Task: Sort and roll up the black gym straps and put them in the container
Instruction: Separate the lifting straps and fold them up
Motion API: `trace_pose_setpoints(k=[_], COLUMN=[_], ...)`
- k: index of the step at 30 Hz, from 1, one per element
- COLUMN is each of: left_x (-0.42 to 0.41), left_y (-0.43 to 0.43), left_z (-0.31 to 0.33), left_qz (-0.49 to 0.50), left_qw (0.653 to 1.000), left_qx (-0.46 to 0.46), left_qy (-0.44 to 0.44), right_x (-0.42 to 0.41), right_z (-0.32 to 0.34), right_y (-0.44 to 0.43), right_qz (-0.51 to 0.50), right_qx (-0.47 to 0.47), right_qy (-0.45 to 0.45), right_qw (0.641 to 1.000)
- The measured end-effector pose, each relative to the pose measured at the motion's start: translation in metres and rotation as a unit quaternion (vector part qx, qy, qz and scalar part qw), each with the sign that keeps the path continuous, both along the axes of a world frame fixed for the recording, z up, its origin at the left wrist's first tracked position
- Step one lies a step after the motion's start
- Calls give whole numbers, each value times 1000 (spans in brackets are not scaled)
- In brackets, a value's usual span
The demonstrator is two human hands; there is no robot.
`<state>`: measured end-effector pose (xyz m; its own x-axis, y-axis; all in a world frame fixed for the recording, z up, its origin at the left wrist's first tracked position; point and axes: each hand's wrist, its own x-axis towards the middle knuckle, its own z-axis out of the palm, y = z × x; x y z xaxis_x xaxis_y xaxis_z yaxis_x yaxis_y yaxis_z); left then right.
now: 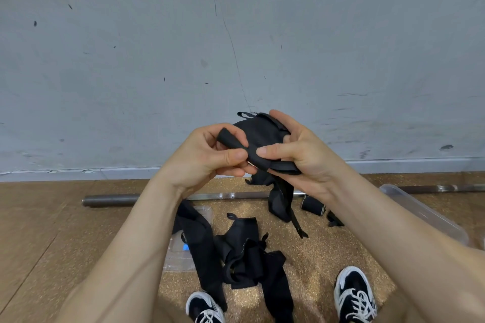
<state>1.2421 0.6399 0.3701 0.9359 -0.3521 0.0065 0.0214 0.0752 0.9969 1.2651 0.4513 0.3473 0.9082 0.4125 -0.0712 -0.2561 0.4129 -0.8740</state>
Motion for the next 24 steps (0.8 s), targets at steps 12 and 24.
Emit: trace_pose_setpoints(k=[12,24], left_x=[5,5], left_y=[-23,-31], left_z=[-7,-10], left_qz=[209,232], left_qw=[975,958], left_qx=[68,155], left_qy=[-23,-66], right_x=[0,-2], right_z=[-3,-6], right_y=[5,9], right_qz=[-87,-101], right_qx=[-76,-201], right_qy=[-112,-189], right_qw=[987,956])
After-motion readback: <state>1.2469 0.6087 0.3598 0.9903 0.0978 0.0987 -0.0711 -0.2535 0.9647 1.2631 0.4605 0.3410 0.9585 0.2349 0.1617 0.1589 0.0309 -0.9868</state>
